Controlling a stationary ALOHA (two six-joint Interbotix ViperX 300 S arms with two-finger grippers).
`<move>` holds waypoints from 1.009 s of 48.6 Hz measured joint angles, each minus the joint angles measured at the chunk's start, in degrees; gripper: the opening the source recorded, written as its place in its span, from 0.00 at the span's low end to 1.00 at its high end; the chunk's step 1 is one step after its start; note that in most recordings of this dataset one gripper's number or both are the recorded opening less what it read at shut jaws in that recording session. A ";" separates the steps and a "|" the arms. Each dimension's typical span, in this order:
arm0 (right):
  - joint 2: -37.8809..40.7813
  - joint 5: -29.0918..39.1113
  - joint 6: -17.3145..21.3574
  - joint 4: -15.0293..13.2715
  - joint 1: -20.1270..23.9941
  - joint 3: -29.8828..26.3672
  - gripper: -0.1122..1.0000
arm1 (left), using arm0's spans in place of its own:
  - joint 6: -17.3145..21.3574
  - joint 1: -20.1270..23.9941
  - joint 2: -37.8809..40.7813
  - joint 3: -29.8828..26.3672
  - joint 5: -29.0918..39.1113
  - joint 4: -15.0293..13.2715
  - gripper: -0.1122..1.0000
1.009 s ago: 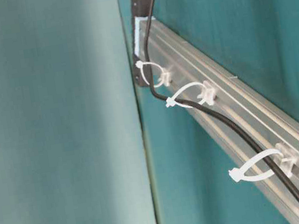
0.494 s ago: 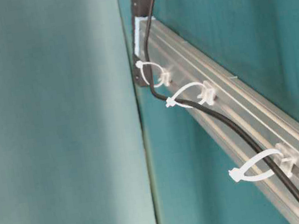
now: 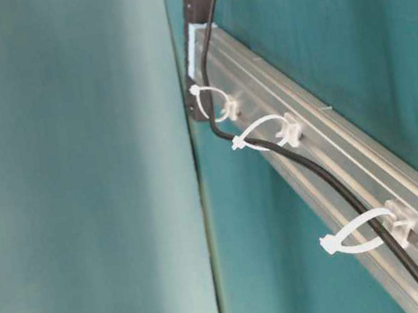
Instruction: Pass the USB cable through three rings with both arms.
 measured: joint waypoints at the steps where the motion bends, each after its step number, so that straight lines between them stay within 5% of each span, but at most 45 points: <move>1: -0.09 0.00 0.00 0.09 -0.09 0.18 0.88 | -0.09 0.09 0.00 0.00 0.00 0.00 0.88; 32: -1.85 0.70 0.00 0.00 -1.41 0.79 0.88 | -0.18 0.09 -1.49 0.09 0.00 0.00 0.89; 49: -6.15 0.97 0.18 0.00 -3.52 1.85 0.88 | -4.31 0.00 -3.96 0.44 -0.88 0.00 0.89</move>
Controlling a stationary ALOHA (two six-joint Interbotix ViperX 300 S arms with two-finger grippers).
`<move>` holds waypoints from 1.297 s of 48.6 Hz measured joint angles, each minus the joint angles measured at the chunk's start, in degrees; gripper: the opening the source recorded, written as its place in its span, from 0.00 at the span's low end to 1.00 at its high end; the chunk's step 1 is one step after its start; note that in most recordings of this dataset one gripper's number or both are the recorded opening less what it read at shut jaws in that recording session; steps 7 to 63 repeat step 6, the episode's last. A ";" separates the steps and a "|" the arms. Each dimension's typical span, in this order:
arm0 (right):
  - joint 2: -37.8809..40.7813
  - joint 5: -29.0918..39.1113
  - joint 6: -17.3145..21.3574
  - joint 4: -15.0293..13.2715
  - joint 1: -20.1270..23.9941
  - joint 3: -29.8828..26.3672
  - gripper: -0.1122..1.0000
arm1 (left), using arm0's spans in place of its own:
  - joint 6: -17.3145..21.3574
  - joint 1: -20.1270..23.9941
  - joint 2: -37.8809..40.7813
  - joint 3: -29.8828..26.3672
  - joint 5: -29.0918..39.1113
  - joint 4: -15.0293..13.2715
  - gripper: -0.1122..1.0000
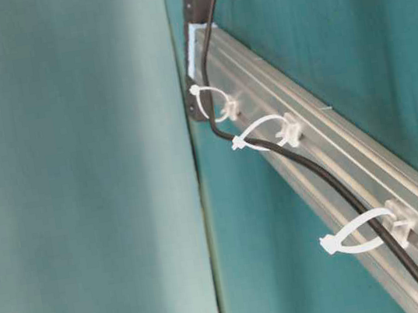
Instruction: Pass the USB cable through three rings with both arms.
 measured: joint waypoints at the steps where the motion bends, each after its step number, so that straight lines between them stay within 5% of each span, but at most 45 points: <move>1: -0.26 0.00 0.09 0.00 -0.09 0.00 0.88 | 0.00 0.09 0.00 0.09 0.26 0.00 0.89; 63: -1.05 0.53 0.97 0.09 -0.09 0.00 0.88 | 0.70 0.09 0.00 0.26 1.14 0.00 0.88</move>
